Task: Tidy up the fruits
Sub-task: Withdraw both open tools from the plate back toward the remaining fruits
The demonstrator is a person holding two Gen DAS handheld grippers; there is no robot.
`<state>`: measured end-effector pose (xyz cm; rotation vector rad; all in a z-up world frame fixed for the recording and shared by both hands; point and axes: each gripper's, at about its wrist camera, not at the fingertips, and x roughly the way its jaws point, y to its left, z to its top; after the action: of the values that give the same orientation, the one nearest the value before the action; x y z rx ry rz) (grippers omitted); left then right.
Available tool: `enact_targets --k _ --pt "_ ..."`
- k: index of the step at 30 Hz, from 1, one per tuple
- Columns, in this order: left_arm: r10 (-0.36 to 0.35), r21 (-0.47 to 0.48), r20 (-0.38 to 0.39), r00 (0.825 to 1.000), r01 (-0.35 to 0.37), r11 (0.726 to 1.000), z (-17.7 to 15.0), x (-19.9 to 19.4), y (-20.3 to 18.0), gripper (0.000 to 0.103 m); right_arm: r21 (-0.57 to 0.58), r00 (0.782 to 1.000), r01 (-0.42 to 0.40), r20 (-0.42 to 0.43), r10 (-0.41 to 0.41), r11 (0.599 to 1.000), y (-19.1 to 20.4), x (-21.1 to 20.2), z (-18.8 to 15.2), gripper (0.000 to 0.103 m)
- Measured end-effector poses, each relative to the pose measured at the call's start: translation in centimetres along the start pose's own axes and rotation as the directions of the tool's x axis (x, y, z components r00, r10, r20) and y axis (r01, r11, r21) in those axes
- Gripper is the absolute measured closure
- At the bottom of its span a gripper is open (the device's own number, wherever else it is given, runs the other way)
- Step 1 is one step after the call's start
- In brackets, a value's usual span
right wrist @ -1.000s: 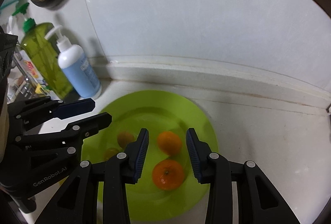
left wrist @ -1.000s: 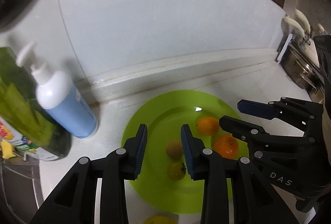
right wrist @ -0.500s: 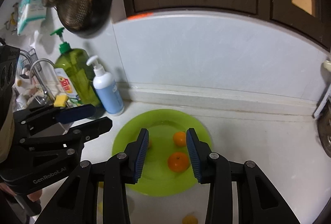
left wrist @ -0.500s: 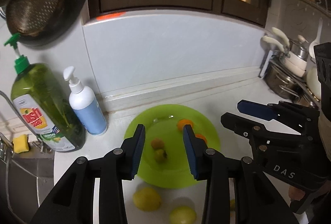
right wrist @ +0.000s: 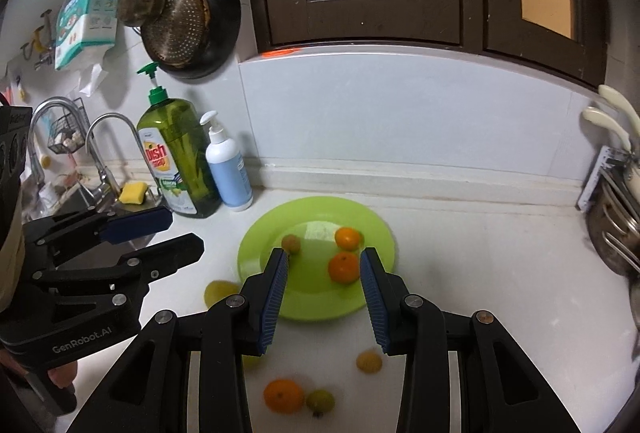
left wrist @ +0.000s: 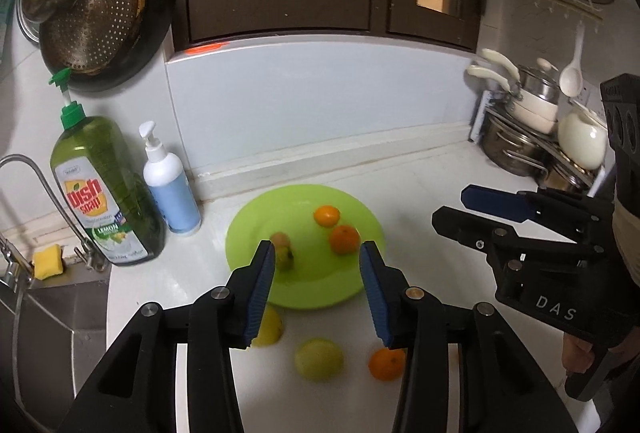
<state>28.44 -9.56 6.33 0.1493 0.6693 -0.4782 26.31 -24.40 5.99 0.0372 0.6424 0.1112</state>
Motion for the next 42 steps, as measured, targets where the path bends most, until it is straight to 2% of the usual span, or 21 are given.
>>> enact_targets --k 5,18,29,42 --pt "-0.02 0.019 -0.012 1.0 0.02 1.0 -1.5 -1.0 -1.0 0.059 0.018 1.0 0.014 -0.01 -0.014 1.0 0.2 -1.6 -1.6 0.064" --pt "-0.079 0.147 -0.004 0.997 0.078 0.986 -5.8 -2.0 -4.0 0.054 0.092 0.993 0.09 -0.079 -0.083 0.992 -0.6 -3.9 -6.8 0.064" --pt "-0.105 0.226 -0.068 0.992 0.118 0.967 -9.4 0.0 -5.7 0.054 0.175 0.976 0.133 -0.192 -0.098 0.976 -1.6 -3.1 -11.4 0.064" --pt "-0.121 0.264 -0.135 0.983 0.153 0.952 -12.0 2.9 -6.2 0.054 0.216 0.95 0.172 -0.293 -0.104 0.961 -2.5 -0.8 -14.6 0.064"
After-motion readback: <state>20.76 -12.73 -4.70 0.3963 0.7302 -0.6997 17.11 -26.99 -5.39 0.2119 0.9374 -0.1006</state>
